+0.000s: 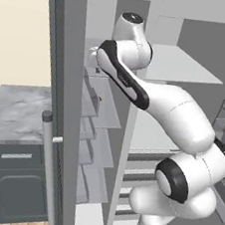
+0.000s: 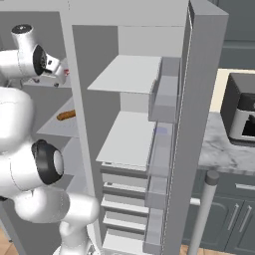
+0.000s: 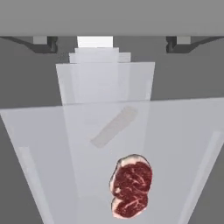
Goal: There's a steak in the fridge that needs to be moved to the freezer for freezing. Pick up the steak from the fridge, place it on any shelf in the freezer, and close the fridge and freezer doors when done.
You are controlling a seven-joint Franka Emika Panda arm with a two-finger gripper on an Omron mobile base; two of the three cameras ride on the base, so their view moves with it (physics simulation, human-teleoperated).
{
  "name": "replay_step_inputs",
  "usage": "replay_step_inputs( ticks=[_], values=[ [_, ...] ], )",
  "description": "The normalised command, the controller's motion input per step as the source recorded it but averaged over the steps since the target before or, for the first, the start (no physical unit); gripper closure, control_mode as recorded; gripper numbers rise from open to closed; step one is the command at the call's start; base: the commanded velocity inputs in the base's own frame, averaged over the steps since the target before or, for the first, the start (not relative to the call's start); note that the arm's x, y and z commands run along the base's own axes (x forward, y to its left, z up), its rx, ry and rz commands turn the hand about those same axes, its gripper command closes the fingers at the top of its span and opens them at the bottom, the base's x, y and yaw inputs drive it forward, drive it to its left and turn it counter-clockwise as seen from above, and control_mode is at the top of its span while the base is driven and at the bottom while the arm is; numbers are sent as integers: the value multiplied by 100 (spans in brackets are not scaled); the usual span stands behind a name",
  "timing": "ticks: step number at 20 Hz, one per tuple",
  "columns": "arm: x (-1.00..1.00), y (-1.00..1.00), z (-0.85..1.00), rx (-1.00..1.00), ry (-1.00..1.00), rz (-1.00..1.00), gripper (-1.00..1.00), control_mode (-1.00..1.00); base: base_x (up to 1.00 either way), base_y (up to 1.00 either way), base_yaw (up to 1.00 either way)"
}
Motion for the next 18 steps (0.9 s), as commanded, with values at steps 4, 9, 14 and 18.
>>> replay_step_inputs(
  ticks=[4,9,14,18],
  values=[
    [-100,-29,0,0,-1,0,-100,-100,0,0,0],
    [-99,-48,0,0,-1,0,-100,-100,0,0,0],
    [-82,-68,0,-4,0,0,-100,-100,0,0,0],
    [-39,-68,-1,-12,-4,0,-100,-100,0,0,0]
  ],
)
